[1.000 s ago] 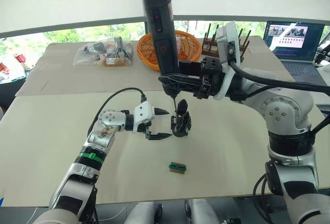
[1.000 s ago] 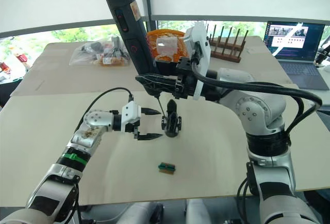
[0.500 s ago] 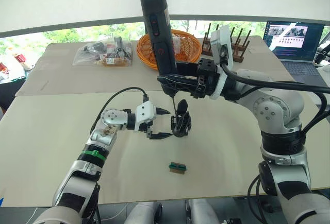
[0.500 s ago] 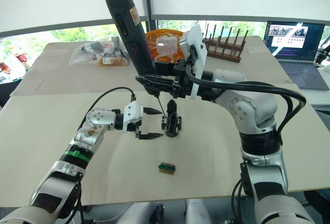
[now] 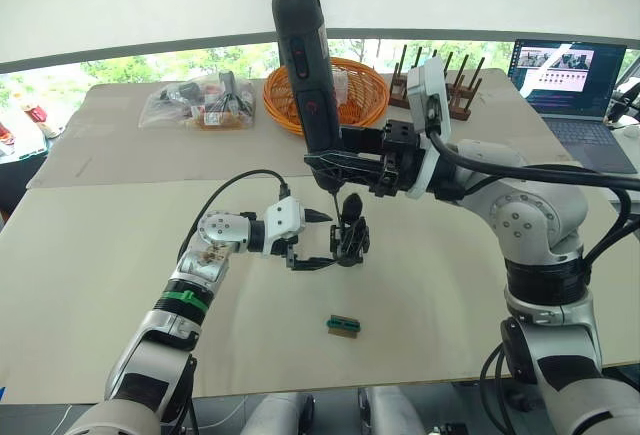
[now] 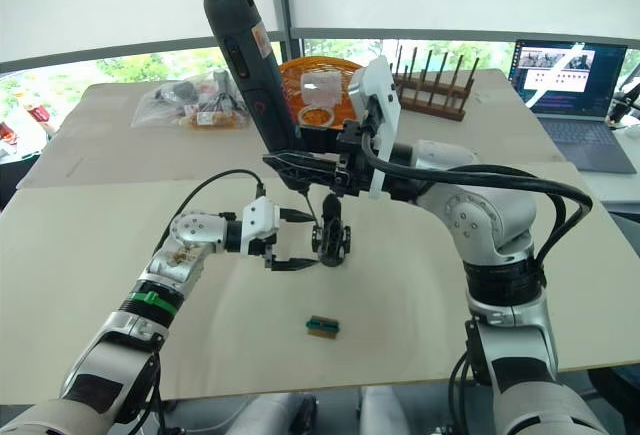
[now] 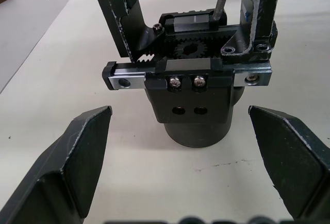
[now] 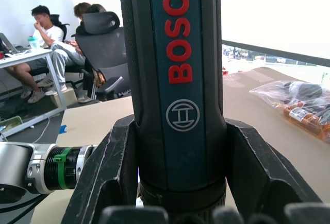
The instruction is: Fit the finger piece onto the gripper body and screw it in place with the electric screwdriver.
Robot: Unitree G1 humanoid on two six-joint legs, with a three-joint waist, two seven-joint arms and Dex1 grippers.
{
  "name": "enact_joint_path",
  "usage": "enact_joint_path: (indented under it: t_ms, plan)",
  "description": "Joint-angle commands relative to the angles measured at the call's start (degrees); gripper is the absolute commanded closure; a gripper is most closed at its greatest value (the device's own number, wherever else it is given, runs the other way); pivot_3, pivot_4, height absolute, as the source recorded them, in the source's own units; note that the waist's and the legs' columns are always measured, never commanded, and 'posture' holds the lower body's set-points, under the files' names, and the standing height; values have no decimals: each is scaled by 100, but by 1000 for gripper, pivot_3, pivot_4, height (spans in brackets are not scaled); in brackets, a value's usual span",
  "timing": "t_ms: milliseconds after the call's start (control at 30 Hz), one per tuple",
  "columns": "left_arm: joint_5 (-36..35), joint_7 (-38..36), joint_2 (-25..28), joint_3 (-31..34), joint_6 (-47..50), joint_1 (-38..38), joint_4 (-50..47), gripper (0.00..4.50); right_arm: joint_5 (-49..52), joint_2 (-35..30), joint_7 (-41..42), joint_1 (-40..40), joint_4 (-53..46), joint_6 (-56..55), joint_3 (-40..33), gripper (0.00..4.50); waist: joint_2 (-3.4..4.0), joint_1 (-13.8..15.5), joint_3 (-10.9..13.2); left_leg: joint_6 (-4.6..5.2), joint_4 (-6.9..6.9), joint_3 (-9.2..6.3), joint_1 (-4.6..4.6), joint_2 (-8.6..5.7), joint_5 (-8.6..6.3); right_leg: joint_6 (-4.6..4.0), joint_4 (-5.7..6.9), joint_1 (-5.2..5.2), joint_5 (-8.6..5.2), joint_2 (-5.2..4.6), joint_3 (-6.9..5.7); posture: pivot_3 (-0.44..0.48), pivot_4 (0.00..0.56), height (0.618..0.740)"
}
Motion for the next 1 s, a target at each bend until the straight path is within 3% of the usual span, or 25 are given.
enact_joint_path:
  t_ms: [33,1000]
  plan:
    - [24,-24,-16,-9,-110,-140,-18,0,42,34,-17,-44,-263,-132,-128,2535,0,0,0,0,0,0,0,0,0,0,0,0,0,0,0,0,150,740]
    - [54,-140,-18,-98,-203,-77,-107,0,-178,35,128,108,-307,-293,-39,2535,0,-12,0,0,0,0,0,0,0,0,-1,0,0,0,0,0,150,740]
